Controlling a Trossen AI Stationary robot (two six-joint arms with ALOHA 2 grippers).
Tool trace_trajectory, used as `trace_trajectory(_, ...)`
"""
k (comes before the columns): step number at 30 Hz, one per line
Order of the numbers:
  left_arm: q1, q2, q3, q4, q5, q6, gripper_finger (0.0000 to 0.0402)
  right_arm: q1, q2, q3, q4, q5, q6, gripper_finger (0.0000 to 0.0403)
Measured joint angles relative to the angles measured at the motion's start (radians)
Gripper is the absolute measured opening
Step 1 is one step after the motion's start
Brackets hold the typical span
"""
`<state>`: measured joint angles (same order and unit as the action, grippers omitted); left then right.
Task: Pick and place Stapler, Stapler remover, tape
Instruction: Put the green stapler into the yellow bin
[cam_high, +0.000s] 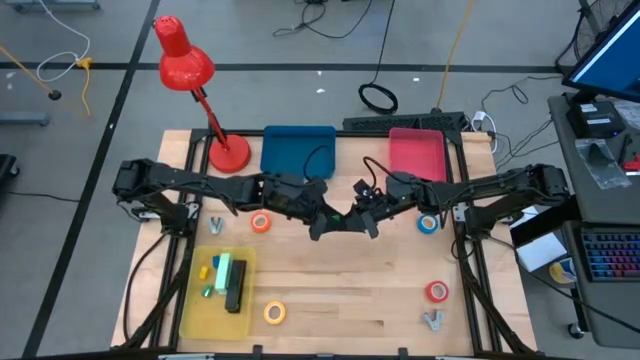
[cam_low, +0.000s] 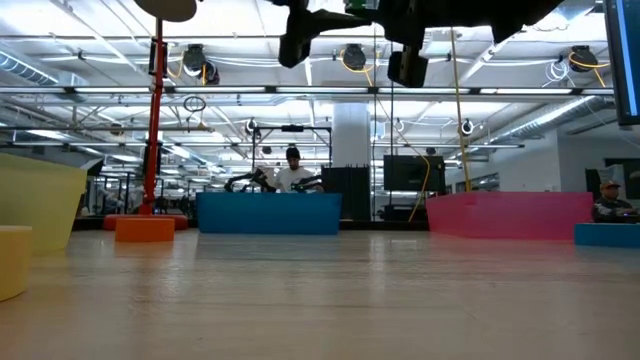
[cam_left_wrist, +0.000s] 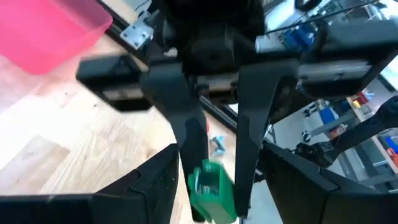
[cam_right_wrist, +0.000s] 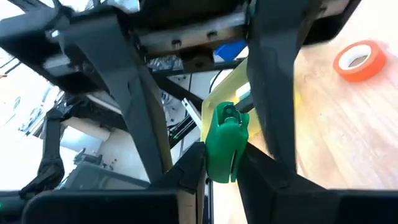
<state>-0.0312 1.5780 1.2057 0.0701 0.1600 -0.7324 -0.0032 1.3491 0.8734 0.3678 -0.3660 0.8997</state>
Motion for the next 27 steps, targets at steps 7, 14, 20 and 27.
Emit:
trace_trajectory(7, 0.011, -0.002, 0.001, 0.015, 0.04, 0.007, 0.0227, 0.0, 0.0, -0.003, -0.018, -0.007, -0.011, 0.0059)
trace_trajectory(14, 0.012, -0.002, 0.003, -0.011, 0.051, 0.023, 0.0227, 0.0, -0.001, -0.003, -0.019, -0.007, -0.011, 0.0059)
trace_trajectory(20, 0.014, -0.001, 0.0, -0.097, 0.066, 0.022, 0.0227, 0.0, -0.003, -0.002, -0.008, -0.005, -0.002, 0.0059)
trace_trajectory(27, 0.015, -0.002, 0.002, -0.136, 0.076, 0.021, 0.0227, 0.0, -0.002, -0.002, 0.001, -0.004, 0.003, 0.0059)
